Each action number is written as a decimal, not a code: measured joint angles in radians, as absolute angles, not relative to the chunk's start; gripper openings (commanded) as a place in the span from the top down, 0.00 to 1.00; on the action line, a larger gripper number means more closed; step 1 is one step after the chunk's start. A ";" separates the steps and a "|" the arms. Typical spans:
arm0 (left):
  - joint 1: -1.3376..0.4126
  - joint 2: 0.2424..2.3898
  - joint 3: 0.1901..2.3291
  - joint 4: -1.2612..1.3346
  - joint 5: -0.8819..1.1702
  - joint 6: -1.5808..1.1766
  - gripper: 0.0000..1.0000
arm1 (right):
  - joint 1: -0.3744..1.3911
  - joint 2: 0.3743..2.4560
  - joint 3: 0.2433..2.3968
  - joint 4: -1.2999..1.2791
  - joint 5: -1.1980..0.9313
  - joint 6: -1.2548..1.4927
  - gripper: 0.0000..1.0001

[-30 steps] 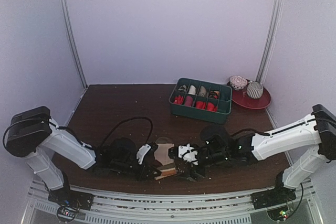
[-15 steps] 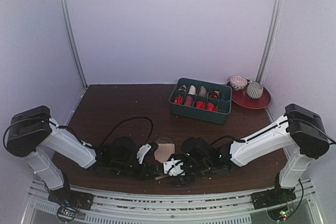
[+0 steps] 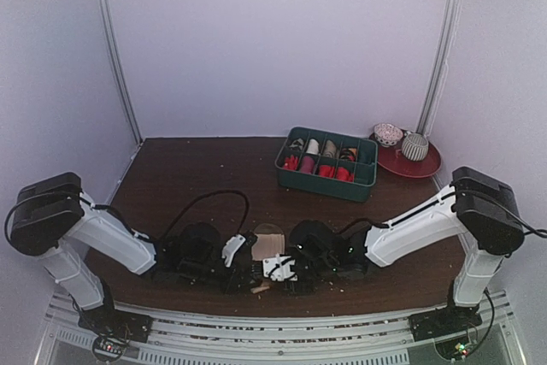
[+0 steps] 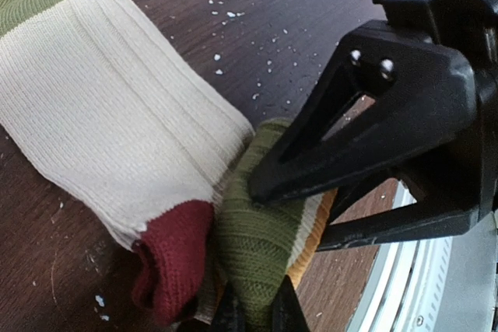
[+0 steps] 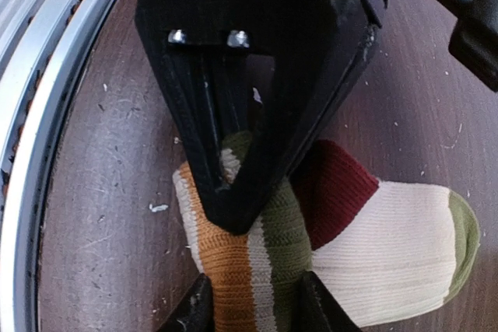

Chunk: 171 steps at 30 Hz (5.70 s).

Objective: Roll the socks
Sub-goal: Roll a pair of socks at the center of the board.

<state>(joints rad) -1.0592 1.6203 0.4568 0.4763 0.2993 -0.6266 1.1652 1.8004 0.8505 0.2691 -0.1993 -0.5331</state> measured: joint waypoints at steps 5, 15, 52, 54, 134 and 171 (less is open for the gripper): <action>-1.057 1.549 0.458 0.384 0.255 -0.594 0.96 | 1.137 1.829 0.906 0.229 -0.278 -0.475 0.77; -1.071 1.118 0.428 0.178 0.056 -0.396 0.73 | 0.974 1.991 1.122 0.051 -0.682 -0.159 0.78; -1.193 1.561 0.410 0.525 -0.148 -0.023 0.65 | 0.909 2.140 1.344 -0.245 -0.887 -0.083 0.78; -1.195 1.573 0.416 0.527 -0.162 -0.036 0.73 | 0.909 2.140 1.344 -0.248 -0.887 -0.085 0.77; -0.992 1.473 0.390 0.570 0.115 -0.091 0.18 | 0.838 2.037 1.115 0.019 -0.817 -0.157 0.75; -0.888 1.838 0.669 0.540 0.404 -0.362 1.00 | 0.830 1.792 0.924 0.073 -0.622 -0.134 0.36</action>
